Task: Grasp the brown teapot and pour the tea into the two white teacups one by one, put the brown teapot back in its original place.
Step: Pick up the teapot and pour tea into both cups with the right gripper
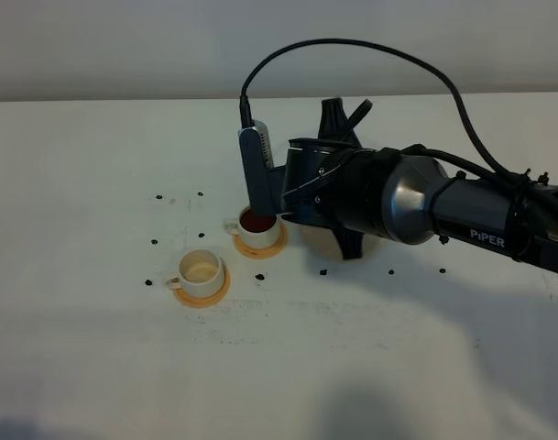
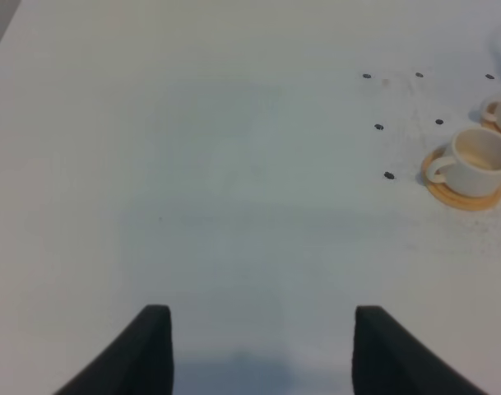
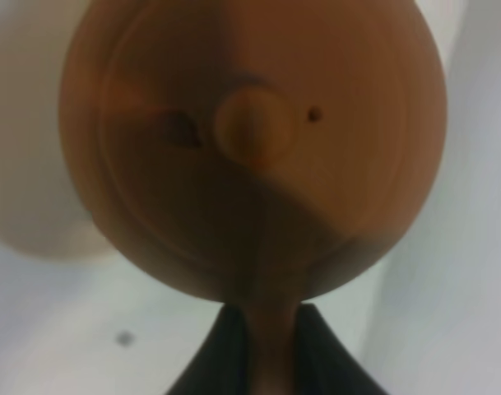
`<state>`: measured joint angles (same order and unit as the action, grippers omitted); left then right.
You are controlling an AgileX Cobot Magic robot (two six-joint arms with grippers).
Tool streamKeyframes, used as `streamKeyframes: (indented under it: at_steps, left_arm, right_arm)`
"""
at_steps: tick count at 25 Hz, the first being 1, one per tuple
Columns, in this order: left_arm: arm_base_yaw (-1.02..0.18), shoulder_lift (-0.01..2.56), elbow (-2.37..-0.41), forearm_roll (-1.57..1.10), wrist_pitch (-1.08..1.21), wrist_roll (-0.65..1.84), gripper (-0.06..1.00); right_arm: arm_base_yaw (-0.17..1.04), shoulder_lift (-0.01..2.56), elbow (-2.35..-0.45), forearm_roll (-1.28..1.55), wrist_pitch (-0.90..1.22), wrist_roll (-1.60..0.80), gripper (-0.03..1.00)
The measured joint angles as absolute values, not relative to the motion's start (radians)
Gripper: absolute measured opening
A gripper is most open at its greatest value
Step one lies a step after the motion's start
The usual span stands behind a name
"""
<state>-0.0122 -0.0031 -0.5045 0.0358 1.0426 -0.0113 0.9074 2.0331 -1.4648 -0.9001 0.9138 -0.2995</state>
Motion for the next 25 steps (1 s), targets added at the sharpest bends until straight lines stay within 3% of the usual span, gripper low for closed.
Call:
streamKeyframes:
  at_steps: [14,25]
  left_arm:
    - [-0.012,-0.003,-0.504,0.036,1.043,-0.011,0.5]
    - [-0.012,-0.003,-0.504,0.036,1.043,-0.011,0.5]
  right_arm:
    - [0.912,1.973,-1.533,-0.779,0.962,-0.109,0.09]
    - [0.912,1.879,-1.536,-0.521,0.996,0.062,0.09]
